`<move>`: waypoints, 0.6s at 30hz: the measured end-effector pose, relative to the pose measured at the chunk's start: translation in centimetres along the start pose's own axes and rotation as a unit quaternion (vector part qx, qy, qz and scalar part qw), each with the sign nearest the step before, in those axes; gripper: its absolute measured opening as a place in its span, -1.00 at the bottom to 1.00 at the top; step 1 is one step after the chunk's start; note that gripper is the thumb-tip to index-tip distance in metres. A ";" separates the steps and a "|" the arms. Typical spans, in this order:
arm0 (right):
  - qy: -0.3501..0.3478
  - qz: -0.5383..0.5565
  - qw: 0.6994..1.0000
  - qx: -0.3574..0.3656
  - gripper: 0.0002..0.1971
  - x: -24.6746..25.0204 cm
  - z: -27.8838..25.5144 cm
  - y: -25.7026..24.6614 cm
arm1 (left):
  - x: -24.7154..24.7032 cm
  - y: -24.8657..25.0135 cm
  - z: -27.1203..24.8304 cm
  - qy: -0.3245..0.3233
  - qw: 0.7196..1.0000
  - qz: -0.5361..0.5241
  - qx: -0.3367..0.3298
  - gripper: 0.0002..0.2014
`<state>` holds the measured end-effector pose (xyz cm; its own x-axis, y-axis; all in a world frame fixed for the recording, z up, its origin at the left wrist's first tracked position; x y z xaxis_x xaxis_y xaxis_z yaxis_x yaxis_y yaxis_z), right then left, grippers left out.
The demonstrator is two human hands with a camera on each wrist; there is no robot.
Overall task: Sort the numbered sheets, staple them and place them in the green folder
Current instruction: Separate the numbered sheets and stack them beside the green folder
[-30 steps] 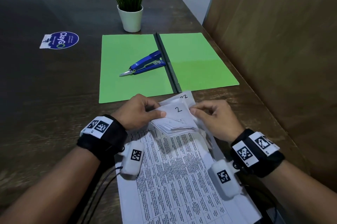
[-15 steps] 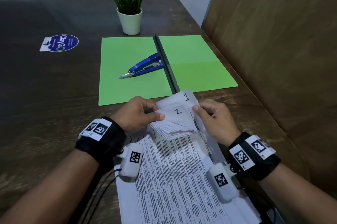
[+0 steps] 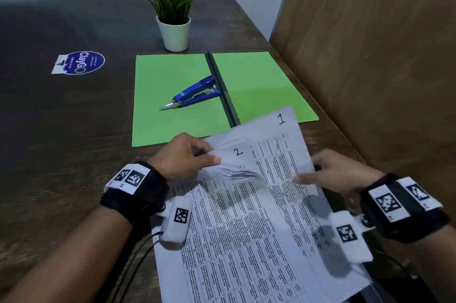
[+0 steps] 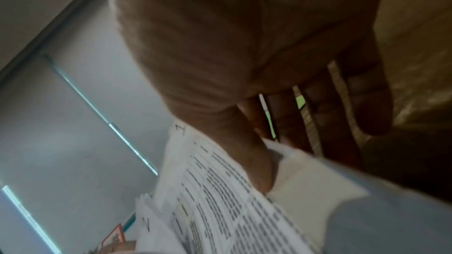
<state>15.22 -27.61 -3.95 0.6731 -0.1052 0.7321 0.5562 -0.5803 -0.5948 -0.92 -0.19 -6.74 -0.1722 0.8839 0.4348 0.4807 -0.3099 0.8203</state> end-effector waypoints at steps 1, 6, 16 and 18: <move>-0.007 -0.009 1.000 -0.006 -0.86 0.4 -0.3 0.5 | 0.0 -0.1 0.1 0.000 1.000 0.000 0.000 -0.87; 0.233 0.082 0.969 -0.007 -0.74 4.0 -1.6 0.5 | -0.3 0.2 -0.2 0.009 1.000 -0.009 -0.001 -0.84; 0.438 -0.287 0.846 0.100 -0.67 18.1 -5.8 -8.2 | 0.0 -0.6 0.3 0.016 1.000 -0.001 0.025 -0.86; 0.388 -0.310 0.860 0.117 -0.60 16.6 -5.4 -11.0 | -0.1 -0.5 0.2 0.014 1.000 -0.003 0.022 -0.87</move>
<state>17.65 -27.31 16.52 -0.2660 -0.3940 0.8798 0.8352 -0.5500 0.0062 -0.96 -0.02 -7.31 -0.1999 0.8753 0.4403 0.5170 -0.2875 0.8063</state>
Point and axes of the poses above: each hand's wrist, its own z-axis towards the middle knuckle, its own x-axis out of the back of the hand, y = z × x, the point moved 3 cm from there along z, towards the middle knuckle, and after that the axes turned 15 degrees about x, right-handed, at the moved point
